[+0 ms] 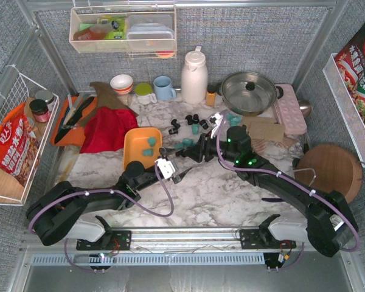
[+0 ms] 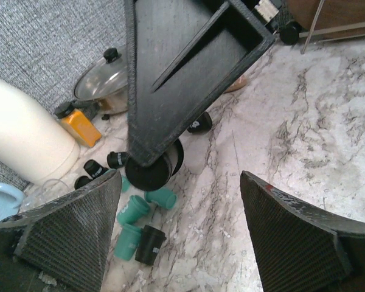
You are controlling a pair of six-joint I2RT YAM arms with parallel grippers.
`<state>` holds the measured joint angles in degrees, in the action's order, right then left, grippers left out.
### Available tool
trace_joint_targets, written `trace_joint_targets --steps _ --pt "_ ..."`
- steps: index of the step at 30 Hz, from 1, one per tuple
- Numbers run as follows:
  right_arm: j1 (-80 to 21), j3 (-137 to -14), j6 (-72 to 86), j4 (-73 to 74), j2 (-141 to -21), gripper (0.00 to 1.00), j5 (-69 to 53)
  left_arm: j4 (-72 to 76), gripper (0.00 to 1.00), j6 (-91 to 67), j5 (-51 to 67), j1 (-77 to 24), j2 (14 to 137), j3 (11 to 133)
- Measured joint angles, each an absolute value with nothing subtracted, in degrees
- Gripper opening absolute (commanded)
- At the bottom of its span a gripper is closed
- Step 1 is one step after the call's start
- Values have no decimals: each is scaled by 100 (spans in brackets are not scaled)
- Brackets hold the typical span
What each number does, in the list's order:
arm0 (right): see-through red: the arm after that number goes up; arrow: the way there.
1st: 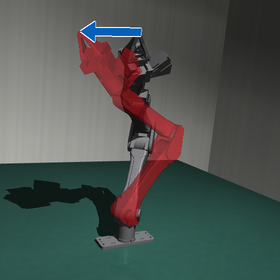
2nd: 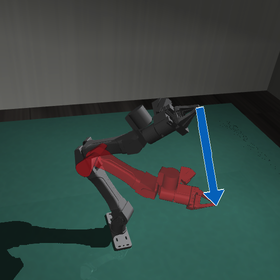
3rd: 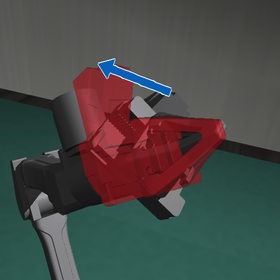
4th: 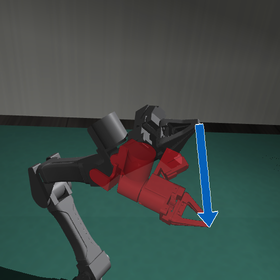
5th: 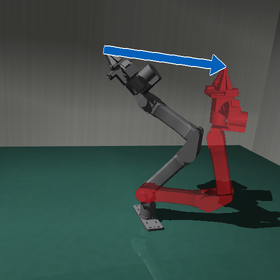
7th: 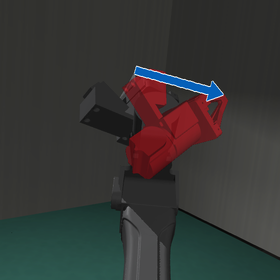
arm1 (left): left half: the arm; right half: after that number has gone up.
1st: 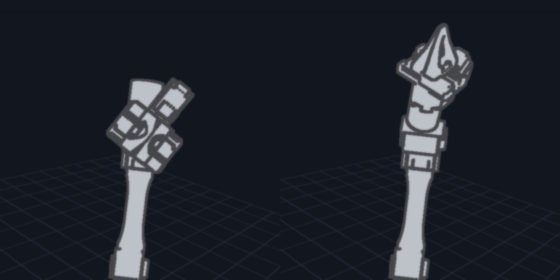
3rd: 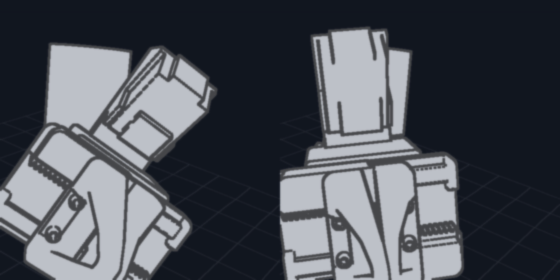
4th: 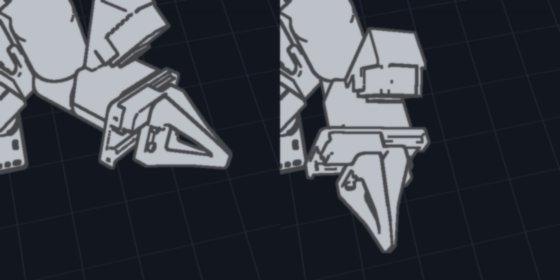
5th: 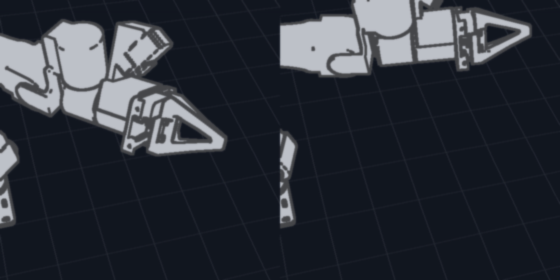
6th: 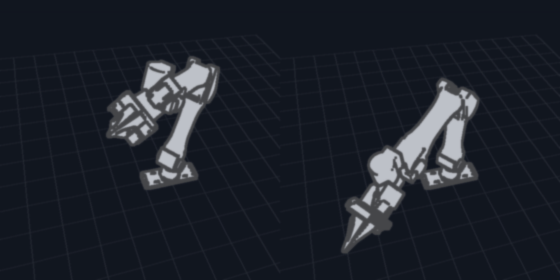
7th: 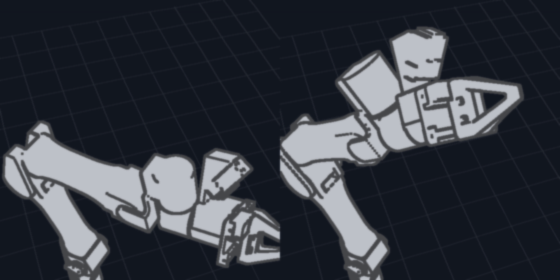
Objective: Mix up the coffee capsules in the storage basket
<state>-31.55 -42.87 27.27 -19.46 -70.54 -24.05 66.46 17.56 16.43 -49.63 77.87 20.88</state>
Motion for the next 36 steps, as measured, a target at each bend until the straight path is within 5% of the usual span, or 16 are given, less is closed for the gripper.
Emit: trace_joint_targets --steps 6,14,19,26,36 --pt "-3275 -4287 2993 -2231 -7122 45 -2596 6781 76 1811 1535 -5043 7712 2064" --pt "-3334 -4287 3068 -2252 -7133 46 -2703 6879 49 1931 1363 -5070 7601 2045" --pt "-3341 -4287 3070 -2246 -7144 62 -2729 6938 33 2016 1317 -5081 7585 2027" --pt "-3339 -4348 3028 -2016 -7030 72 -2532 6923 27 2099 1057 -5092 7585 2021" --pt "-3111 -4619 2167 -1039 -6632 72 -832 6716 28 1852 -856 -4978 7826 2198"
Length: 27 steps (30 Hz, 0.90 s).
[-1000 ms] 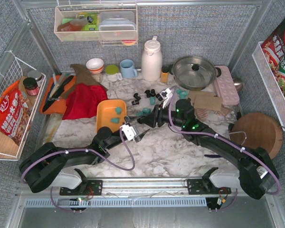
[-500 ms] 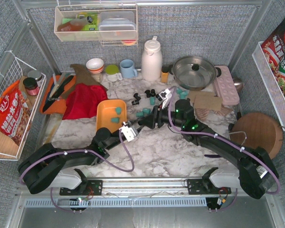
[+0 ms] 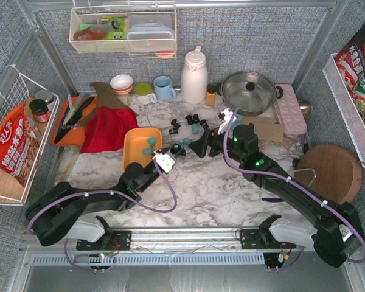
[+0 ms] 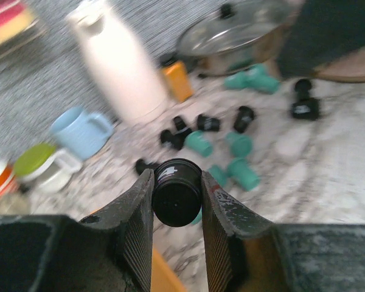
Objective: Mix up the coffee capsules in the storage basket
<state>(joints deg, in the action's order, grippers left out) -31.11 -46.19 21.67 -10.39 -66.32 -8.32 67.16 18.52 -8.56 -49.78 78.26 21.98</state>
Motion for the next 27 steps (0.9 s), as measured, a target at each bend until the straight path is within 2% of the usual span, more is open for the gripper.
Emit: trace_joint_targets --steps 4,9,13,21,23,27 --pt "-3094 -5065 1684 -445 -7389 69 21 6101 31 1330 -1804 -4486 7966 2547" --pt "-3055 -5739 1466 102 -8530 64 497 5271 38 270 -2338 -3548 8259 2910" --pt "-3057 -5953 1448 108 -9325 57 642 4731 54 -279 -2364 -3103 8630 3140" --pt "-3052 -6313 1441 36 -10460 54 672 3892 92 -1105 -2401 -2790 8986 3601" --pt "-3052 -6353 1426 -12 -10595 54 666 3844 97 -1192 -2386 -2786 8965 3610" --pt "-3052 -6490 1400 -82 -10825 52 674 3839 98 -1188 -2110 -2777 8770 3599"
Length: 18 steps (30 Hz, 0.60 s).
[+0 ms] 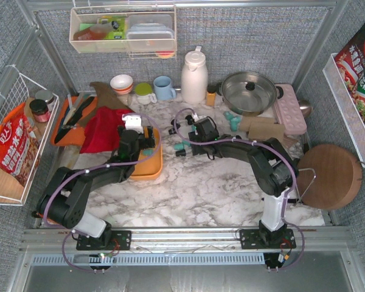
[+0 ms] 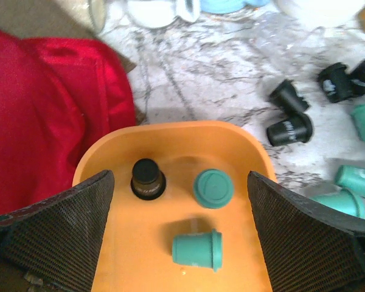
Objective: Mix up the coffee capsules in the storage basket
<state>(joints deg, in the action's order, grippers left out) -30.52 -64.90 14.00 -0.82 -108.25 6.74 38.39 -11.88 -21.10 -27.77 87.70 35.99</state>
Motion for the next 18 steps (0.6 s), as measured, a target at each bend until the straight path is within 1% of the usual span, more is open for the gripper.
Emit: trace_joint_targets --steps 3,7,10,14,18 --pt "-3052 -6560 1374 -148 -10962 48 676 4010 99 -965 -1723 -2777 8560 3505" --pt "-3052 -6604 1358 -204 -11045 37 694 4348 99 -626 -1052 -2792 8350 3323" --pt "-3048 -6608 1358 -204 -11043 31 694 4541 99 -464 -565 -2797 8283 3271" --pt "-3052 -6440 1354 -198 -10792 28 585 4847 99 -167 128 -2904 8267 3205" --pt "-3052 -6163 1317 -196 -10224 25 482 5006 99 281 624 -3205 8315 3140"
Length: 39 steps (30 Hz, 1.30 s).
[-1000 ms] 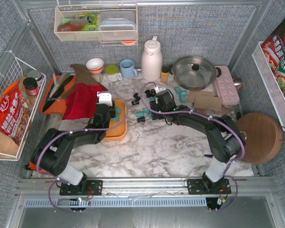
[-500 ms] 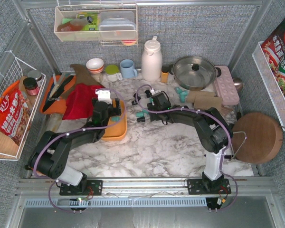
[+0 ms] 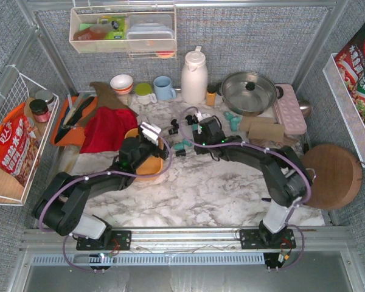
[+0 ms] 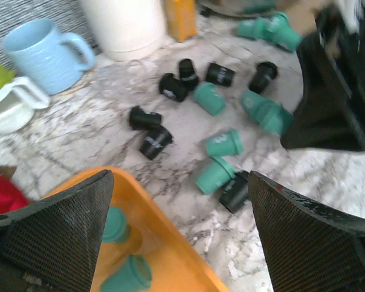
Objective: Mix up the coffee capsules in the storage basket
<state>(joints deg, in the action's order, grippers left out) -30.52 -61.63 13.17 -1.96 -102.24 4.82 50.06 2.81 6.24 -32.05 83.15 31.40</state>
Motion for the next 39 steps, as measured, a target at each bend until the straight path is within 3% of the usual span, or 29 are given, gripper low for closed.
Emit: trace_joint_targets --steps 16,31,34,39 --pt "-3413 -4392 2174 -1096 -7210 25 -1245 5872 99 2036 1699 -4300 8202 2324" --pt "-3905 -4386 2644 -1267 -7203 25 -1636 7249 99 2029 2196 -4600 8058 1940" --pt "-3955 -4386 2698 -1288 -7236 28 -1658 7341 92 2032 2180 -4637 8023 1916" --pt "-3959 -4386 2724 -1352 -7192 31 -1649 7371 61 2060 2178 -4685 7966 1846"
